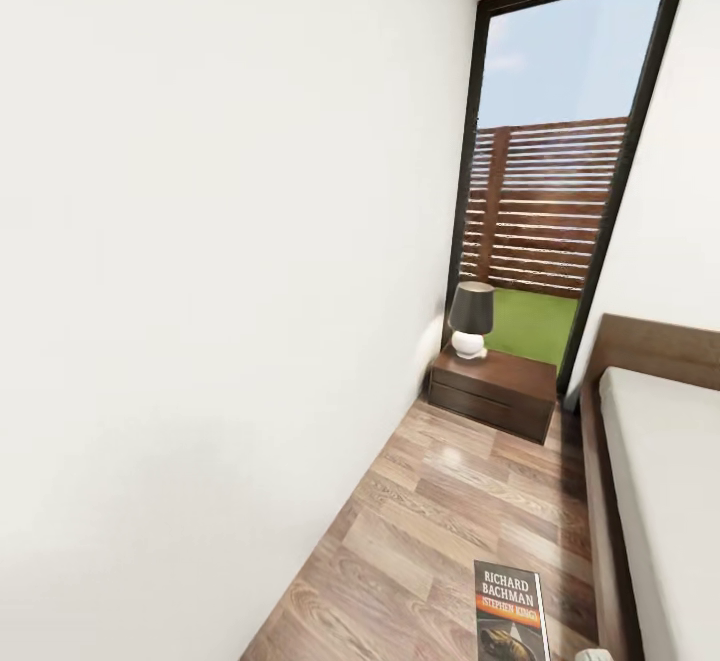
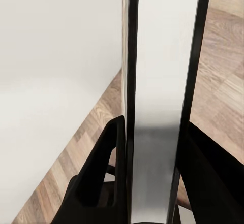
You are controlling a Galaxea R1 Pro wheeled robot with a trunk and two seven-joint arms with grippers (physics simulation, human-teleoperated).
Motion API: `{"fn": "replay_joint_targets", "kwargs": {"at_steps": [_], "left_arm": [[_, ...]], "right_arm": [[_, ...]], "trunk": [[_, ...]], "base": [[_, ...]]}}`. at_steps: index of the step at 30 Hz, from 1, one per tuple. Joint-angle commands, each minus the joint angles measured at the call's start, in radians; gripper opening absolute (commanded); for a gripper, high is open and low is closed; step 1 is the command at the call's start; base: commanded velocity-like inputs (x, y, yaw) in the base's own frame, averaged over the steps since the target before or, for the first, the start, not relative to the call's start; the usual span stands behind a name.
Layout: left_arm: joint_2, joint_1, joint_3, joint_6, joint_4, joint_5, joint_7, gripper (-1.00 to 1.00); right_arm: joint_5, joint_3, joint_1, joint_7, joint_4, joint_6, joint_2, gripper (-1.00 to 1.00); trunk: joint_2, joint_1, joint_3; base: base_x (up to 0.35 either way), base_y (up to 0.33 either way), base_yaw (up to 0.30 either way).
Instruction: In the bedroom, move the book from the bed onto either nightstand, and place the two sandals side by side next to the bed.
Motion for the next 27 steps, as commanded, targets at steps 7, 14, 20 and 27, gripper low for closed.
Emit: {"fn": "replay_joint_targets", "kwargs": {"at_steps": [7, 14, 20, 27], "left_arm": [[0.0, -0.001, -0.002, -0.006, 0.001, -0.003, 0.0, 1.0], [0.0, -0.001, -0.002, -0.006, 0.001, -0.003, 0.0, 1.0], [0.0, -0.001, -0.002, -0.006, 0.001, -0.003, 0.0, 1.0], [0.0, -0.001, -0.002, -0.006, 0.001, -0.003, 0.001, 1.0]], "right_arm": [[-0.01, 0.007, 0.0, 0.005, 0.0, 0.002, -0.001, -1.0], [-0.01, 0.007, 0.0, 0.005, 0.0, 0.002, -0.001, -1.0], [-0.01, 0.007, 0.0, 0.006, 0.0, 0.002, -0.001, -1.0], [-0.01, 0.007, -0.001, 0.005, 0.0, 0.002, -0.001, -1.0]], "trunk": [[-0.001, 0.001, -0.001], [-0.001, 0.001, -0.001], [-0.001, 0.001, -0.001], [-0.001, 0.001, 0.004]], "base": [[0.253, 0.053, 0.0], [0.283, 0.01, 0.0], [0.206, 0.001, -0.08], [0.037, 0.0, -0.248]]}}
